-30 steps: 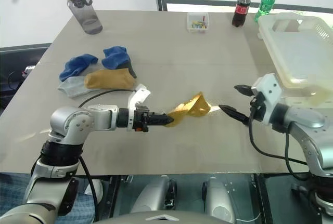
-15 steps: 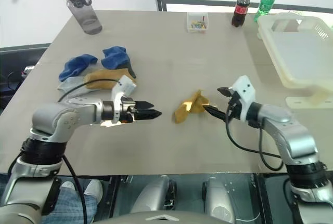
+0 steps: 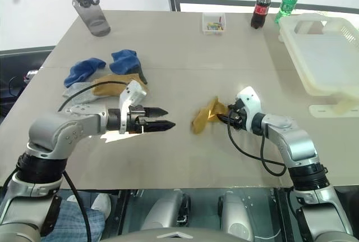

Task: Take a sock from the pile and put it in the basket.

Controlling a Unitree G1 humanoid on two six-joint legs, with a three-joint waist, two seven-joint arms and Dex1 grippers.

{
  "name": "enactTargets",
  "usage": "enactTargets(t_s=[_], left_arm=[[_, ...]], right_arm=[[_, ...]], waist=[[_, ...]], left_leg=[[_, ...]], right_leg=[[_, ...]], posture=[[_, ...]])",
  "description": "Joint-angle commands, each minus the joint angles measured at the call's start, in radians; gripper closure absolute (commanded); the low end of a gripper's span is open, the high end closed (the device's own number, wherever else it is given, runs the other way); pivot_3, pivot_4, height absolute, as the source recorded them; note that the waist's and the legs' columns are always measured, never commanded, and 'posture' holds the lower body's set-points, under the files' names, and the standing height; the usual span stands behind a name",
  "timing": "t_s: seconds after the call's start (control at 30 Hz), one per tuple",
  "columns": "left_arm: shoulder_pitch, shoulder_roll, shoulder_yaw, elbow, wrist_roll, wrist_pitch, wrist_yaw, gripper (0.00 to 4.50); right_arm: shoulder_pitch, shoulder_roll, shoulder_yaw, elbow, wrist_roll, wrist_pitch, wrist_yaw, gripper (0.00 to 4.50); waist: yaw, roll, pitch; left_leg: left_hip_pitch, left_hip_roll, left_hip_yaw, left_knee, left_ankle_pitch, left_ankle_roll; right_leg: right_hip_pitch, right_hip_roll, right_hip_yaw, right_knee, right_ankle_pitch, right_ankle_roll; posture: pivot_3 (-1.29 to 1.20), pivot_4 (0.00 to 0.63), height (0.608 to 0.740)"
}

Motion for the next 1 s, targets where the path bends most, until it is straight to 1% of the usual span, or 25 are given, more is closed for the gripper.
enactTargets(t_s=[0.03,0.07,0.1,0.13,0.3,0.47,0.57,0.73,0.83,0.87,0.97,1.0], left_arm=[[-0.017,-0.035,-0.03,-0.044,-0.01,-0.015,-0.003,0.84],[-0.026,-0.052,-0.055,-0.038,0.005,-0.019,0.006,0.84],[-0.038,-0.069,-0.089,-0.028,0.031,-0.029,0.017,0.84],[-0.05,-0.088,-0.115,-0.015,0.054,-0.035,0.032,0.84],[-0.112,-0.219,-0.177,0.065,0.123,-0.032,0.125,0.84],[-0.137,-0.305,-0.21,0.083,0.154,-0.032,0.164,0.84],[-0.136,-0.32,-0.221,0.084,0.164,-0.02,0.166,0.84],[-0.138,-0.307,-0.213,0.083,0.174,-0.002,0.176,0.84],[-0.15,-0.298,-0.196,0.088,0.182,0.013,0.19,1.67],[-0.152,-0.293,-0.193,0.084,0.179,0.019,0.189,2.22],[-0.151,-0.282,-0.188,0.069,0.177,0.033,0.193,3.64],[-0.151,-0.271,-0.185,0.056,0.179,0.039,0.194,4.25]], right_arm=[[-0.007,0.007,-0.014,-0.034,0.009,0.009,0.002,3.49],[-0.007,0.011,-0.012,-0.036,0.009,0.01,0.001,3.85],[-0.007,0.014,-0.011,-0.039,0.009,0.012,-0.001,4.36],[-0.007,0.018,-0.01,-0.04,0.009,0.014,-0.002,4.44],[-0.008,0.031,-0.011,-0.048,0.005,0.025,-0.008,4.44],[-0.004,0.042,-0.014,-0.056,0.002,0.035,-0.019,4.44],[-0.004,0.046,-0.015,-0.058,0.0,0.037,-0.024,4.44],[-0.004,0.049,-0.016,-0.059,-0.002,0.035,-0.03,4.44],[-0.005,0.052,-0.014,-0.055,-0.004,0.031,-0.031,4.5],[-0.006,0.053,-0.014,-0.054,-0.005,0.029,-0.031,4.5],[-0.007,0.057,-0.012,-0.052,-0.007,0.027,-0.031,4.5],[-0.007,0.057,-0.012,-0.053,-0.008,0.026,-0.03,4.5]], waist=[[0.0,0.0,0.0],[0.0,0.0,0.0],[0.001,0.0,0.0],[0.002,0.0,0.0],[0.0,0.0,0.0],[-0.002,0.0,0.0],[-0.003,0.0,0.0],[-0.003,0.0,0.0],[-0.003,0.0,0.0],[-0.003,0.0,0.0],[-0.003,0.0,0.0],[-0.003,0.0,0.0]], left_leg=[[0.0,0.0,0.0,0.0,0.0,0.0],[0.0,0.0,0.0,0.0,0.0,0.0],[0.0,0.0,0.0,0.0,0.0,0.0],[0.0,0.0,0.0,0.0,0.0,0.0],[0.0,-0.001,0.0,0.0,0.0,0.0],[0.0,-0.001,0.0,0.0,0.0,0.0],[0.0,-0.001,0.001,0.0,0.0,0.0],[0.0,-0.001,0.001,0.0,0.0,0.0],[0.0,-0.001,0.001,0.0,0.0,0.0],[0.0,-0.001,0.0,0.0,0.0,0.0],[0.0,-0.001,0.0,0.0,0.0,0.0],[0.0,-0.001,0.0,0.0,0.0,0.0]], right_leg=[[0.0,0.0,0.0,0.0,0.0,0.0],[0.0,0.0,0.0,0.0,0.0,0.0],[0.0,0.0,0.0,0.0,0.0,0.0],[0.0,0.001,0.0,0.0,0.0,0.0],[0.0,0.002,0.0,0.0,0.0,0.0],[0.0,0.002,0.0,0.001,0.0,0.0],[0.0,0.002,0.0,0.001,0.0,0.0],[0.0,0.002,0.0,0.001,0.0,0.0],[0.0,0.002,0.0,0.001,0.0,0.0],[0.0,0.002,0.0,0.001,0.0,0.0],[0.0,0.002,0.0,0.001,0.0,0.0],[0.0,0.002,0.0,0.001,0.0,0.0]], posture=[[0.0,0.15,0.74],[0.0,0.15,0.74],[0.0,0.15,0.74],[0.0,0.15,0.74],[0.0,0.15,0.74],[0.0,0.15,0.74],[0.0,0.15,0.74],[0.0,0.15,0.74],[0.0,0.15,0.74],[0.0,0.15,0.74],[0.0,0.15,0.74],[0.0,0.15,0.74]])
